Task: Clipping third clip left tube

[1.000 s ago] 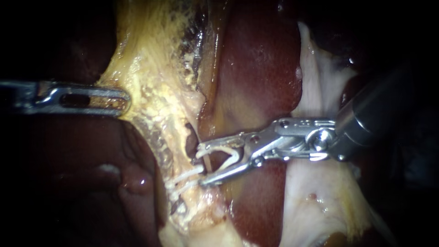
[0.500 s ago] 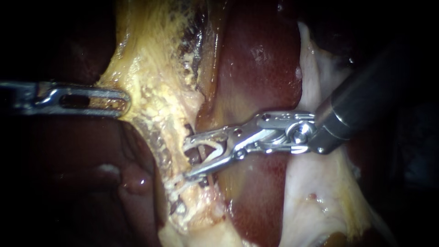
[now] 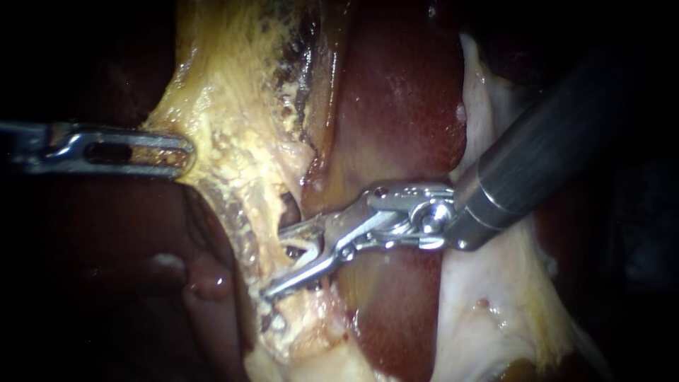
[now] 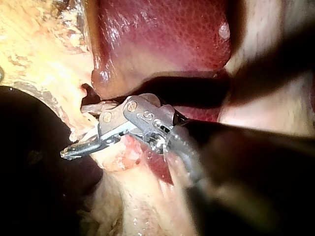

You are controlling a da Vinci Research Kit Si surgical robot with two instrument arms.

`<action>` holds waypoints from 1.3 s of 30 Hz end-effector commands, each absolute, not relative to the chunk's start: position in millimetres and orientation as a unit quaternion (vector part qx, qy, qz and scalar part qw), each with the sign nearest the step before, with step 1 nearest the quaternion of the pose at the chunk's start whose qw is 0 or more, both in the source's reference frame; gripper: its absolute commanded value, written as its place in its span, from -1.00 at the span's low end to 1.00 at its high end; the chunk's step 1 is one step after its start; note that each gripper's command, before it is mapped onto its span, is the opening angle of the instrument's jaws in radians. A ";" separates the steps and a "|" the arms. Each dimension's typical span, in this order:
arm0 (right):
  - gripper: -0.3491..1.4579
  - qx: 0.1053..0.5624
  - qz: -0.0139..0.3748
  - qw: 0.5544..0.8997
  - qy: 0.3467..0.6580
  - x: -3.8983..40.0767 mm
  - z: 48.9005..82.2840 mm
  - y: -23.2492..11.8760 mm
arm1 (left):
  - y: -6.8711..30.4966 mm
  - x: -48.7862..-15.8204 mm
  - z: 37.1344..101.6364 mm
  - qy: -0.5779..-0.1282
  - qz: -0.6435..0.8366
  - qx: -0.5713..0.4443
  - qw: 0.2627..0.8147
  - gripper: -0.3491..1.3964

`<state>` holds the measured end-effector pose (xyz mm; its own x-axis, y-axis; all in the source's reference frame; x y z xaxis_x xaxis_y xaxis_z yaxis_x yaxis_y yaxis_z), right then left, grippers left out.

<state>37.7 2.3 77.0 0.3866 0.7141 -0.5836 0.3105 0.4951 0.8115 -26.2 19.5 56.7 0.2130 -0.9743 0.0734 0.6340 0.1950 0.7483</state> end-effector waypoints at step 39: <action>-0.12 0.559 0.181 0.565 0.580 40.2 73.7 5.6 | 19.5 -26.2 56.6 -0.285 -0.560 0.298 0.718 -1.00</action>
